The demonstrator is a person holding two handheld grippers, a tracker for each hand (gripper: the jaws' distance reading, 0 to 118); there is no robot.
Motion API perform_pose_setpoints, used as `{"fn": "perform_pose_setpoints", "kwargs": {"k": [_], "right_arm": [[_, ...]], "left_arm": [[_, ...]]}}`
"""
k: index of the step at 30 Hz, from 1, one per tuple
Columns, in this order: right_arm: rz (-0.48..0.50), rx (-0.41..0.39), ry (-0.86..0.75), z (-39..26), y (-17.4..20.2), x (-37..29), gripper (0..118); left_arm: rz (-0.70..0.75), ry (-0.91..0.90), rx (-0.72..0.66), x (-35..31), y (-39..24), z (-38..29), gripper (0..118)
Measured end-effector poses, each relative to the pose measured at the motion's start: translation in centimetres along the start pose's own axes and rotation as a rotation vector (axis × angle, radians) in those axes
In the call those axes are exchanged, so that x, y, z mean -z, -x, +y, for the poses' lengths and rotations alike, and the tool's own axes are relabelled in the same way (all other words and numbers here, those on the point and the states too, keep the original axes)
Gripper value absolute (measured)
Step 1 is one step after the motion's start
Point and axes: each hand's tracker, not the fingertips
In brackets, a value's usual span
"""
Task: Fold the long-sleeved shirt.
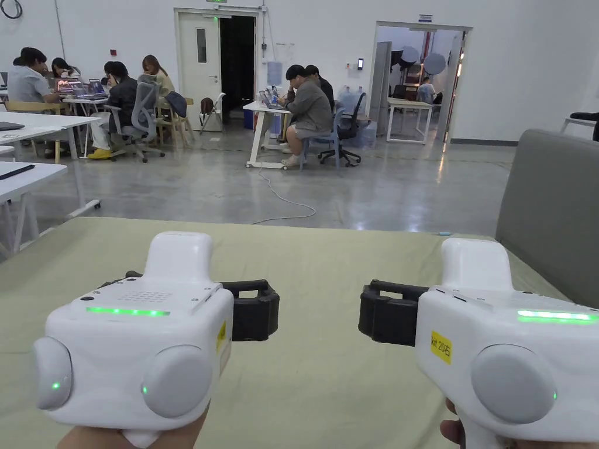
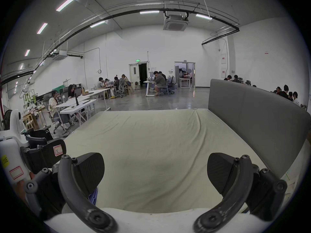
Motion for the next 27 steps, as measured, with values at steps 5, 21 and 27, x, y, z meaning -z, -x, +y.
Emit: {"fn": "perform_pose_setpoints", "kwargs": {"k": [5,21,27], "right_arm": [[0.0,-0.003,0.006,0.1,0.0,0.1,118],[-0.041,0.002,0.025,-0.1,-0.2,0.9,118],[-0.037,-0.015,0.032,-0.5,0.0,1.4,118]], "left_arm": [[0.006,-0.002,-0.014,-0.1,0.3,0.0,118],[0.012,0.01,0.002,0.4,0.2,0.0,118],[0.006,0.021,0.009,0.9,-0.1,-0.3,118]]}}
